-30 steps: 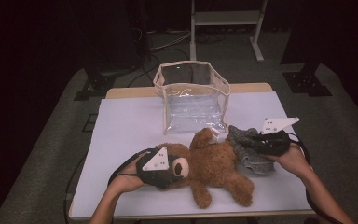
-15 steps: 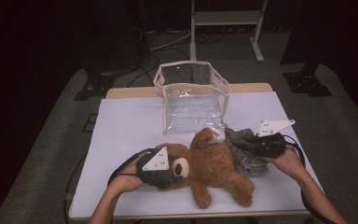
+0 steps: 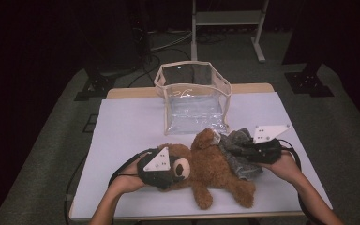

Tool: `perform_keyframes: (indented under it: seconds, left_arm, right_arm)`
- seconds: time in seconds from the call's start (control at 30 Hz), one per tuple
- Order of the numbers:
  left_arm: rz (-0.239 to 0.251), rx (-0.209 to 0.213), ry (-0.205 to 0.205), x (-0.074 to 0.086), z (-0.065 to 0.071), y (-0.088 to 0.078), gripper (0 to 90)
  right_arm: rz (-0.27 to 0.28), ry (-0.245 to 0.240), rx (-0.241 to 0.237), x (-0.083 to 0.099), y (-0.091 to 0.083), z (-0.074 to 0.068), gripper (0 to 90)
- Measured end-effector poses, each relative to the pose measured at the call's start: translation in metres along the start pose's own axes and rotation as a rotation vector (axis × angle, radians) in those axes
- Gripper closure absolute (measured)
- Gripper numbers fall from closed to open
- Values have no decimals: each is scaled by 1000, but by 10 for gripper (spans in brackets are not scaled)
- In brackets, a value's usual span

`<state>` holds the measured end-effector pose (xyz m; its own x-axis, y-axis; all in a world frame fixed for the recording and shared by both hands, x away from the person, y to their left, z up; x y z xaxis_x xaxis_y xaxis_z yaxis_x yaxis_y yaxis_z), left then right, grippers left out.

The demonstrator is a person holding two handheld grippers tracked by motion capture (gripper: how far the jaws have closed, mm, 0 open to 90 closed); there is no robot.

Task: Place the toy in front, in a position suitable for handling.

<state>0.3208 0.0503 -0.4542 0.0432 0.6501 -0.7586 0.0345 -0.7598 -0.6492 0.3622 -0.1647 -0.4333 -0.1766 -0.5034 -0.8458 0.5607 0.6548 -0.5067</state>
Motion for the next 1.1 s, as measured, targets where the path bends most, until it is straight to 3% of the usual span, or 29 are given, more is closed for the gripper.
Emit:
perform_keyframes:
  seconds: [0.17, 0.27, 0.37, 0.53, 0.6, 0.7, 0.87, 1.0, 1.1]
  left_arm:
    - [10, 3, -8, -1, -3, 0, 370]
    - [-3, 3, -4, -1, -4, 0, 370]
    - [-6, 6, -3, -2, -5, 0, 371]
    - [2, 8, -14, -2, -7, 1, 371]
    - [-2, 11, -10, -3, -7, 1, 371]
    - [-3, 12, -16, -5, -8, 3, 371]
    - [-13, 6, -9, -6, -10, 2, 370]
    - [-11, -1, -2, -5, -9, -3, 367]
    - [-12, -10, 14, -5, -9, -10, 365]
  right_arm:
    - [0, 83, -2, 31, -9, 2, 786]
    - [12, 108, -8, 38, -13, -2, 787]
    - [29, 104, -33, 39, -18, -10, 786]
    - [-16, 111, -47, 57, -21, -15, 786]
    - [-1, 119, -46, 54, -26, -15, 787]
    - [40, 93, -52, 36, -34, -18, 787]
    - [92, 8, -111, -4, -28, -42, 786]
    - [43, -41, -120, 2, -11, -53, 787]
    - [49, -6, -116, 13, -9, -49, 790]
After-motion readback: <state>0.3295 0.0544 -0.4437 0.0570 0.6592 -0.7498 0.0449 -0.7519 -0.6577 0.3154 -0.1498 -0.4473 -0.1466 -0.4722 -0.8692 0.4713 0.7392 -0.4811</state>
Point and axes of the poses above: each handheld gripper's, and its own axes: y roughly forward along the jaws, x roughly out of its underside, z roughly to its right, the point moved 10 cm from there along y, roughly forward along the jaws, and after that the axes turned 14 degrees about x, right-handed, at the moved point
